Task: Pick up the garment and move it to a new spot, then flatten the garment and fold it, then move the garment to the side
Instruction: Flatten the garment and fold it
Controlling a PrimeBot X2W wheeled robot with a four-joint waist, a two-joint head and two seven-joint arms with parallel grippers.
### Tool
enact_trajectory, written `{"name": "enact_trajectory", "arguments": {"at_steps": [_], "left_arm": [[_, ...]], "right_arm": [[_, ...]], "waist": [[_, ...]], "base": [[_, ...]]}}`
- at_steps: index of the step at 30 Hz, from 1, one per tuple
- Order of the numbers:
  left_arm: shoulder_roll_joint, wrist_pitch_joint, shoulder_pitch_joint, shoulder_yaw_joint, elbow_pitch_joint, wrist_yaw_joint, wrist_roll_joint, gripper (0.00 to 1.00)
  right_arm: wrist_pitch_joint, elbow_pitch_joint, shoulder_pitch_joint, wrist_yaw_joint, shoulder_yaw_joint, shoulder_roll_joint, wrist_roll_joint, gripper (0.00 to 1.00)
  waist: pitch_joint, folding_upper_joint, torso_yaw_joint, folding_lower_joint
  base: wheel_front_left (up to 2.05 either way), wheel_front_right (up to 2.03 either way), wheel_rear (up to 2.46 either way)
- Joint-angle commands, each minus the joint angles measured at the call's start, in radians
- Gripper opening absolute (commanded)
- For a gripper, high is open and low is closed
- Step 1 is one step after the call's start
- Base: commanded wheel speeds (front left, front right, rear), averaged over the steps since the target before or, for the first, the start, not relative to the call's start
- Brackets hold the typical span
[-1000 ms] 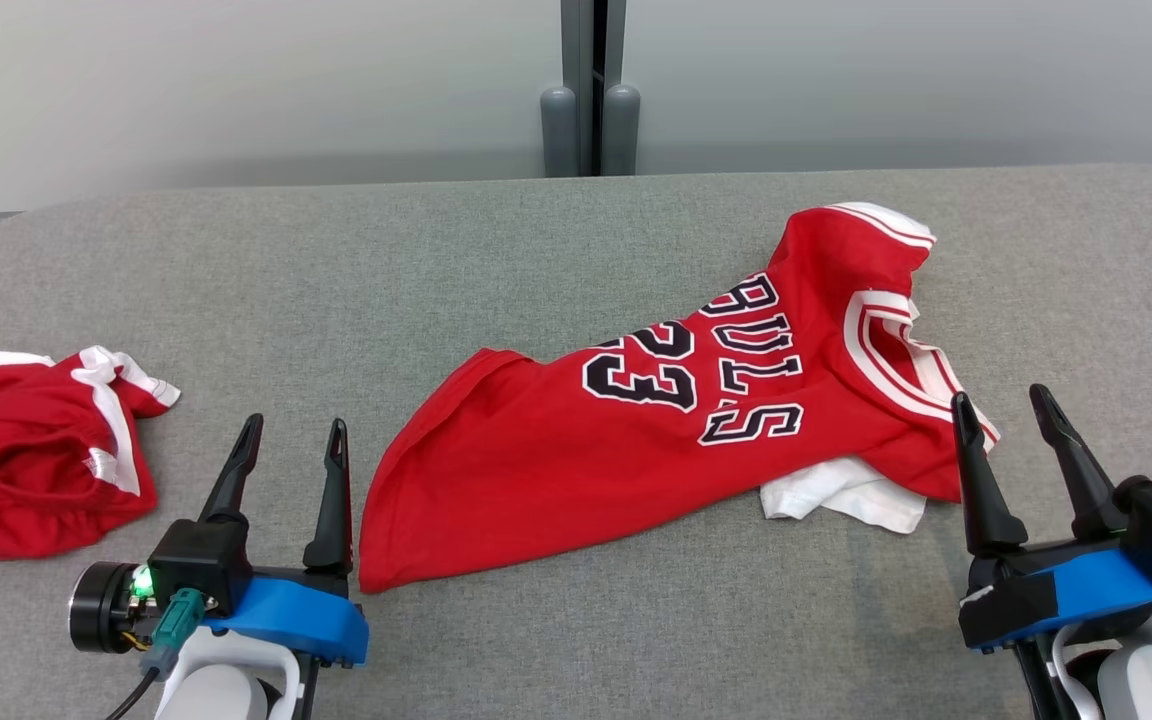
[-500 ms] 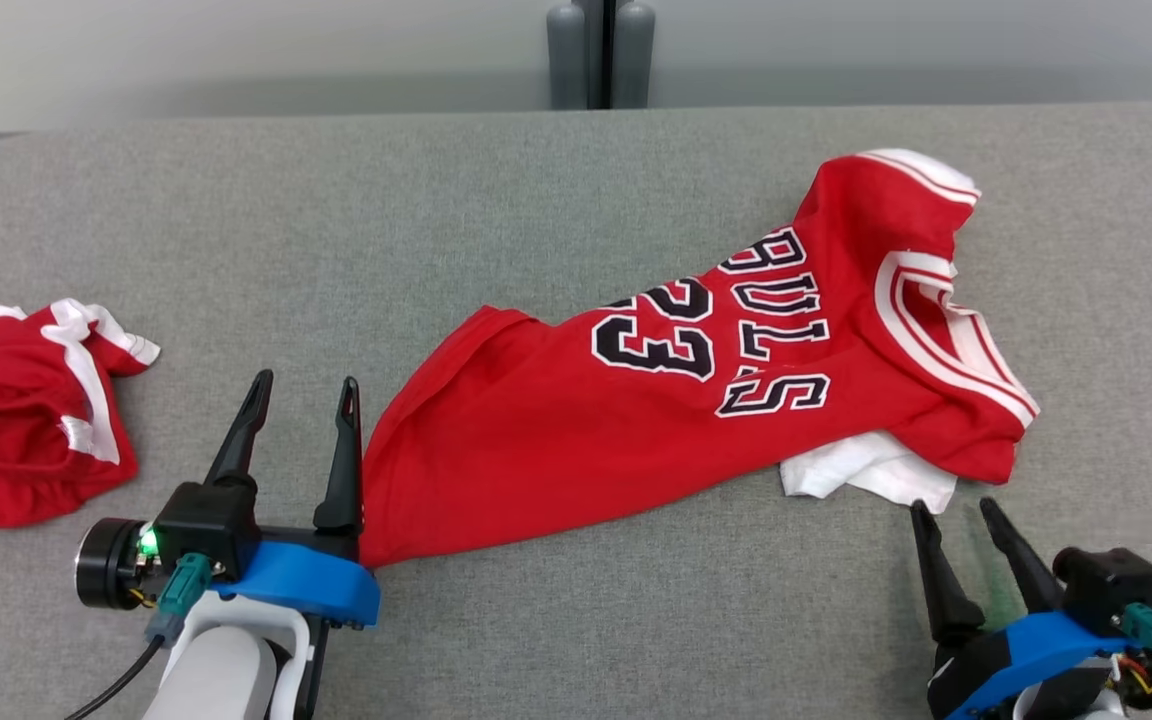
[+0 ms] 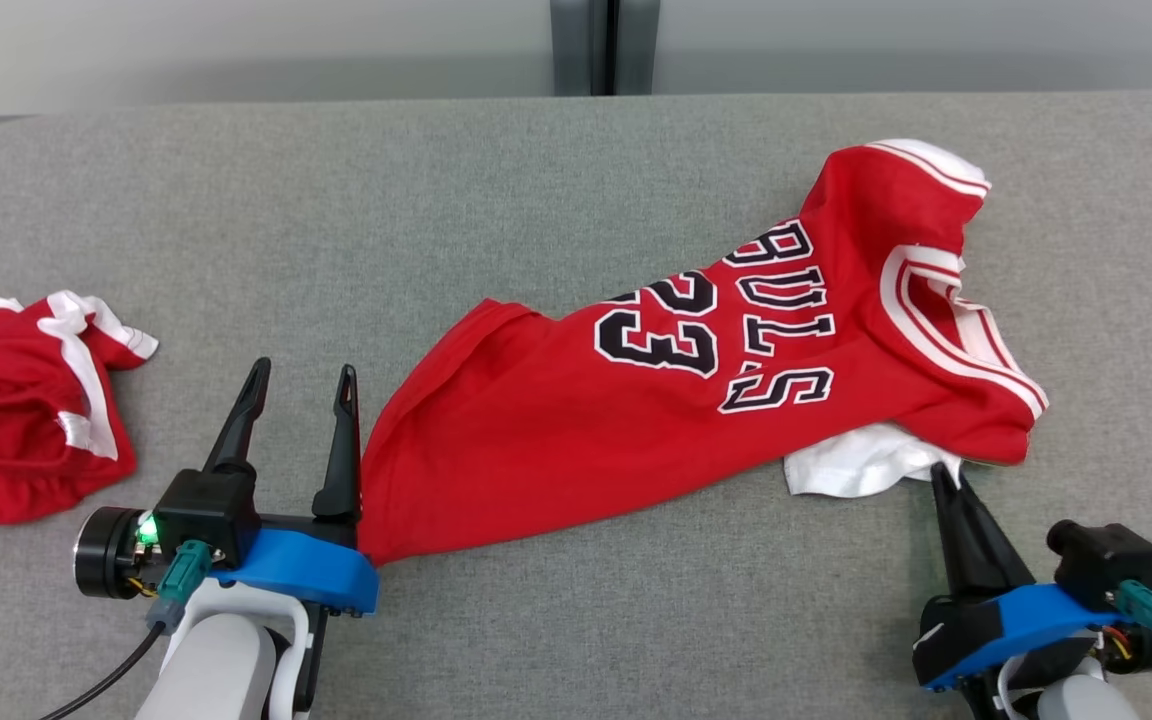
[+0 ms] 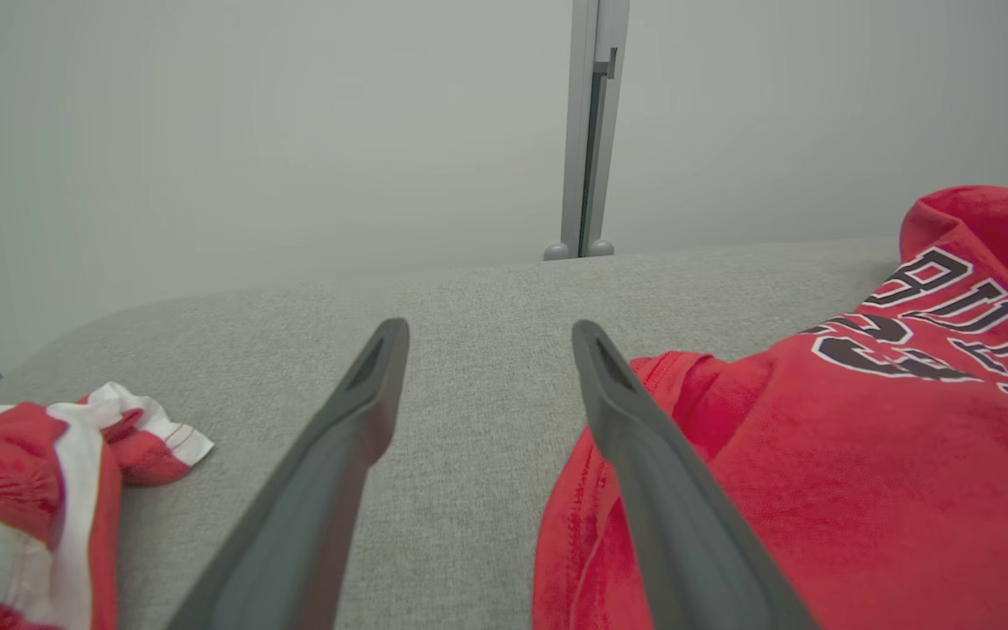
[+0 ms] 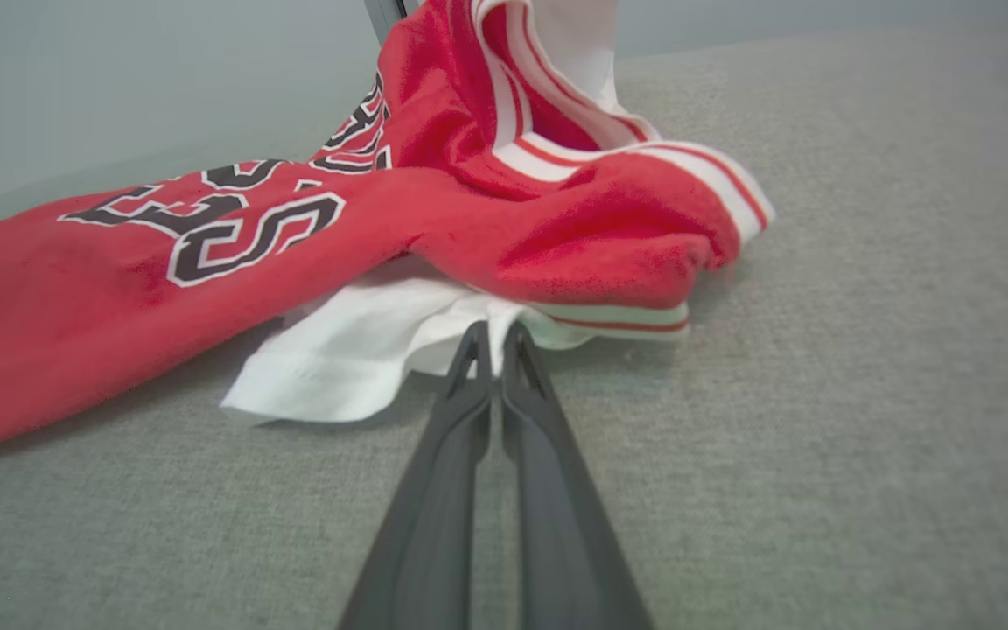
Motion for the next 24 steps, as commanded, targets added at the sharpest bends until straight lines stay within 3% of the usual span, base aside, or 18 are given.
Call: {"name": "enact_trajectory", "arguments": {"at_steps": [1,11,18,19,21,22,24], "left_arm": [[-0.001,-0.006,-0.008,0.001,0.001,-0.003,0.003,1.00],[0.004,-0.006,0.028,0.009,0.005,0.009,-0.007,1.00],[0.013,-0.007,0.045,0.016,0.009,0.018,-0.011,1.00],[0.015,-0.007,0.047,0.017,0.009,0.020,-0.014,1.00],[0.017,-0.005,0.049,0.017,0.009,0.019,-0.016,1.00],[0.018,-0.004,0.052,0.016,0.010,0.020,-0.018,1.00],[0.019,-0.003,0.056,0.017,0.010,0.020,-0.019,1.00]], "right_arm": [[-0.013,-0.026,0.021,0.000,-0.006,-0.006,0.004,0.00],[0.045,-0.300,0.201,0.000,-0.114,0.022,-0.007,0.00],[0.096,-0.239,0.313,0.000,-0.108,0.035,0.044,0.00],[0.099,-0.213,0.314,0.000,-0.098,0.034,0.053,0.05],[0.087,-0.176,0.304,0.000,-0.078,0.034,0.050,0.89],[0.075,-0.167,0.296,0.000,-0.071,0.034,0.042,1.00],[0.061,-0.163,0.291,0.000,-0.069,0.033,0.029,1.00]], "waist": [[-0.011,-0.0001,-0.005,-0.0001],[-0.061,-0.0001,-0.021,-0.0001],[-0.080,-0.0001,-0.033,-0.0001],[-0.083,-0.0001,-0.036,-0.0001],[-0.086,-0.0001,-0.040,-0.0001],[-0.090,-0.0001,-0.041,-0.0001],[-0.091,-0.0001,-0.044,-0.0001]], "base": [[0.00,0.00,0.00],[0.00,0.00,0.00],[0.00,0.00,0.00],[0.00,0.00,0.00],[0.00,0.00,0.00],[0.00,0.00,0.00],[0.00,0.00,0.00]]}}
